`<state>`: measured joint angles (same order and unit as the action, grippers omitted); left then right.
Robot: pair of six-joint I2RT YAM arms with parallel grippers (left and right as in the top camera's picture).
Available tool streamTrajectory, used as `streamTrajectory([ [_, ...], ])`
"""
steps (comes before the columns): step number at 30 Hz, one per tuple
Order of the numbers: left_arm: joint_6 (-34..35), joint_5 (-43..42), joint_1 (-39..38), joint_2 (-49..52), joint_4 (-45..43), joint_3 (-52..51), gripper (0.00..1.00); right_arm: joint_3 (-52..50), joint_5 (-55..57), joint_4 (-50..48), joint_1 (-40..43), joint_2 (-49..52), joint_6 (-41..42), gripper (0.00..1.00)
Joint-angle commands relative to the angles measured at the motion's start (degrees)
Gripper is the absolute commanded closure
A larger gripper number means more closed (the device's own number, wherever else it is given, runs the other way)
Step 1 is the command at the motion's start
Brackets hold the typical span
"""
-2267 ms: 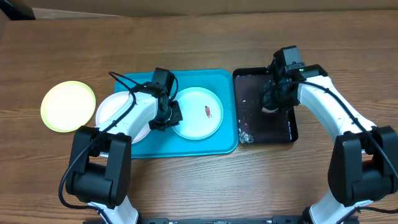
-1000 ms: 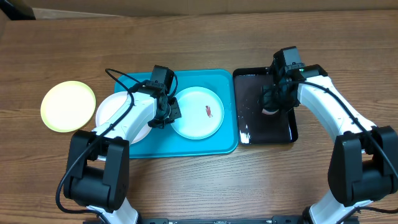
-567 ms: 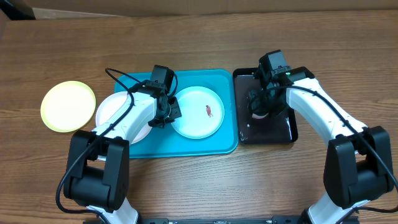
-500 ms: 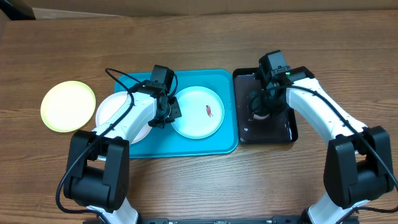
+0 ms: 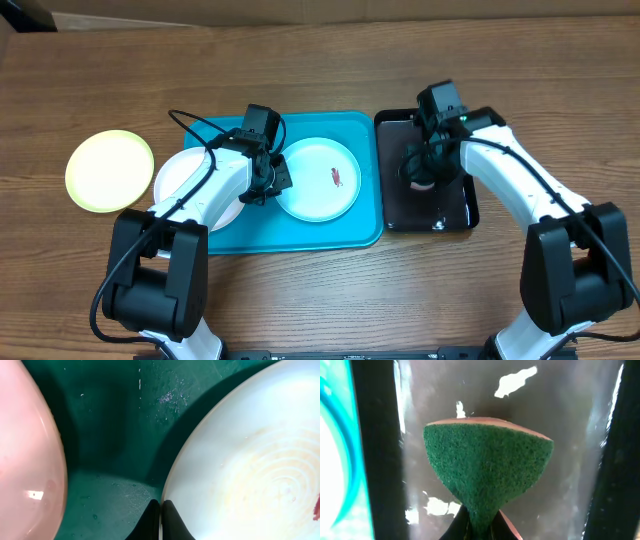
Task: Clean dirty plates on tray and stack at the side
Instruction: 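Scrub the light blue plate's red smear with the sponge in the right gripper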
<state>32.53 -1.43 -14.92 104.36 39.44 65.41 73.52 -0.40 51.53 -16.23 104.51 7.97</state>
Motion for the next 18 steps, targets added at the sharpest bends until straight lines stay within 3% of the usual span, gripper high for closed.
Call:
streamTrajectory([
  [1, 0.7, 0.6, -0.1, -1.6, -0.1, 0.3, 0.96, 0.4, 0.8, -0.2, -0.2, -1.1, 1.0, 0.96],
  [10, 0.7, 0.6, -0.1, -1.5, -0.3, 0.3, 0.96, 19.5, -3.6, 11.6, -1.8, -1.1, 2.7, 0.96],
  [18, 0.6, 0.6, -0.1, -1.5, -0.4, 0.3, 0.96, 20.8, -8.5, 5.5, -11.5, -0.7, 2.5, 0.96],
])
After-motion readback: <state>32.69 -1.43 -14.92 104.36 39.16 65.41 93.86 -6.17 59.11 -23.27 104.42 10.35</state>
